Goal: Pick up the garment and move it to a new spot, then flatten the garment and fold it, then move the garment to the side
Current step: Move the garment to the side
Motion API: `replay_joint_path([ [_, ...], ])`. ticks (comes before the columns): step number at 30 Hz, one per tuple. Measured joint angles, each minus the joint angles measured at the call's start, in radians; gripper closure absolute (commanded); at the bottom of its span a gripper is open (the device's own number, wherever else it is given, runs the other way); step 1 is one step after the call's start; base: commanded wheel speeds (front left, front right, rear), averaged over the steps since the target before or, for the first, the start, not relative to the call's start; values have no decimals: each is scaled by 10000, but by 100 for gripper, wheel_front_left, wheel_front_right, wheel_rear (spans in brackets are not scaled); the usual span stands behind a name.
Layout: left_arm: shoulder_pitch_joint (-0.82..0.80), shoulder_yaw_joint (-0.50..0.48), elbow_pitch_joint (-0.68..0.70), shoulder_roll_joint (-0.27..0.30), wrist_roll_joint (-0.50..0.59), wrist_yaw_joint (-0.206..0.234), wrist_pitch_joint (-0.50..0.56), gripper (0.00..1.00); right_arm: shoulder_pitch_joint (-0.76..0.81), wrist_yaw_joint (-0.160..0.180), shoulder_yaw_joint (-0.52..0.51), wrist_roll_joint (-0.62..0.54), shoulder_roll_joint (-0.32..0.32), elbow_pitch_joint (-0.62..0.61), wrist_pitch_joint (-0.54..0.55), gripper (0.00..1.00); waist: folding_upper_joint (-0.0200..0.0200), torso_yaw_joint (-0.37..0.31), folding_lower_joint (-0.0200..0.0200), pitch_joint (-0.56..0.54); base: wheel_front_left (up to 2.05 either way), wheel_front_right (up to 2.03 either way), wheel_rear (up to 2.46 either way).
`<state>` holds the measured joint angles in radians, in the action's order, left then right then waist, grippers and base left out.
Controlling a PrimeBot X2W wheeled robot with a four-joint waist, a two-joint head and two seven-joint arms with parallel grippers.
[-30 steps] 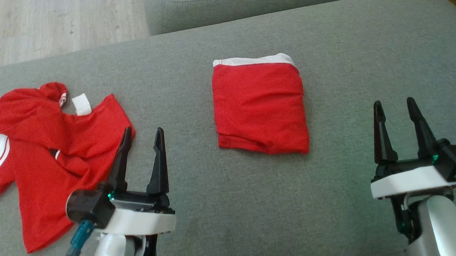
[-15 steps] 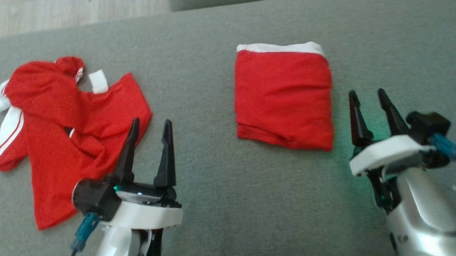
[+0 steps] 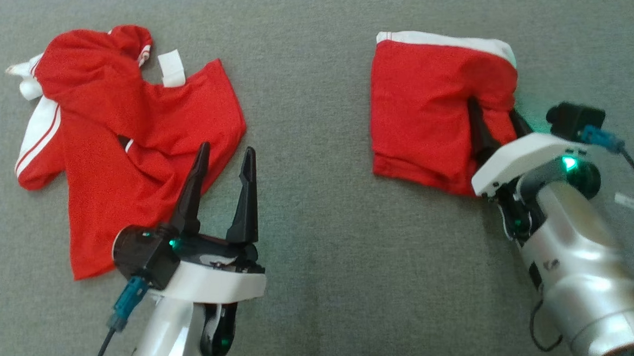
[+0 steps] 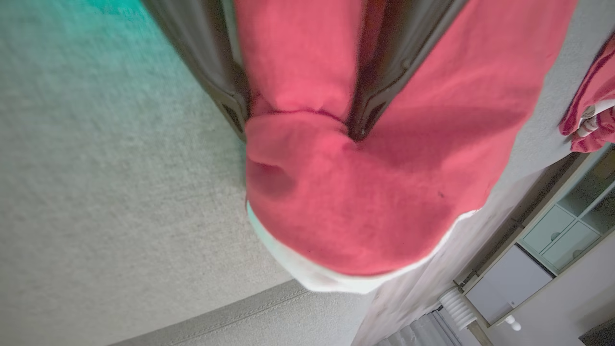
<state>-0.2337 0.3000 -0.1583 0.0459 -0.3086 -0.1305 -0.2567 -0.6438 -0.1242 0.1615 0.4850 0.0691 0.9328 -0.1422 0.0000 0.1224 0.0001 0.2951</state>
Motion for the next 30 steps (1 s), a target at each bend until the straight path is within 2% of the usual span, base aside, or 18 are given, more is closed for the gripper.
replay_joint_path([
  [3, -68, 59, -4, -2, -2, 44, 0, 0, -481, 2, 249, -12, 77, 571, -263, 0, 0, 95, 0, 115, 0, 0, 0],
  [4, -73, 82, -4, -2, -2, 77, 0, 0, -563, 2, 337, -13, 86, 690, -364, 10, 0, 106, 0, 138, 0, 0, 0],
  [6, -73, 144, -25, -2, -2, 75, 0, 0, -743, 2, 579, -71, 88, 911, -589, 100, 0, 74, 0, 153, 0, 0, 0],
  [14, -176, 247, 15, -2, 2, 75, 0, 0, -872, 2, 1208, -957, 31, 1415, -989, 100, 0, -395, 0, -72, 0, 0, 0],
  [19, -445, 579, 48, 0, 2, 75, 0, 0, -866, 0, 1749, -1258, 259, 1267, -1016, 100, 0, -859, -1, -309, 0, 0, 0],
  [23, -682, 982, 167, -8, -2, 86, 0, 0, -862, 0, 2569, -1252, 982, 913, -918, 100, 0, -1272, -1, -446, 0, 0, 0],
  [29, -1195, 1592, 466, -12, -174, 267, 0, 0, -862, 0, 3580, -752, 2959, 132, -127, 100, 0, -1653, -1, -318, 0, 0, 0],
  [30, -1195, 1592, 466, -12, -174, 267, 0, 0, -862, 0, 3580, -752, 2959, 132, -127, 100, 0, -1653, -1, -318, 0, 0, 0],
])
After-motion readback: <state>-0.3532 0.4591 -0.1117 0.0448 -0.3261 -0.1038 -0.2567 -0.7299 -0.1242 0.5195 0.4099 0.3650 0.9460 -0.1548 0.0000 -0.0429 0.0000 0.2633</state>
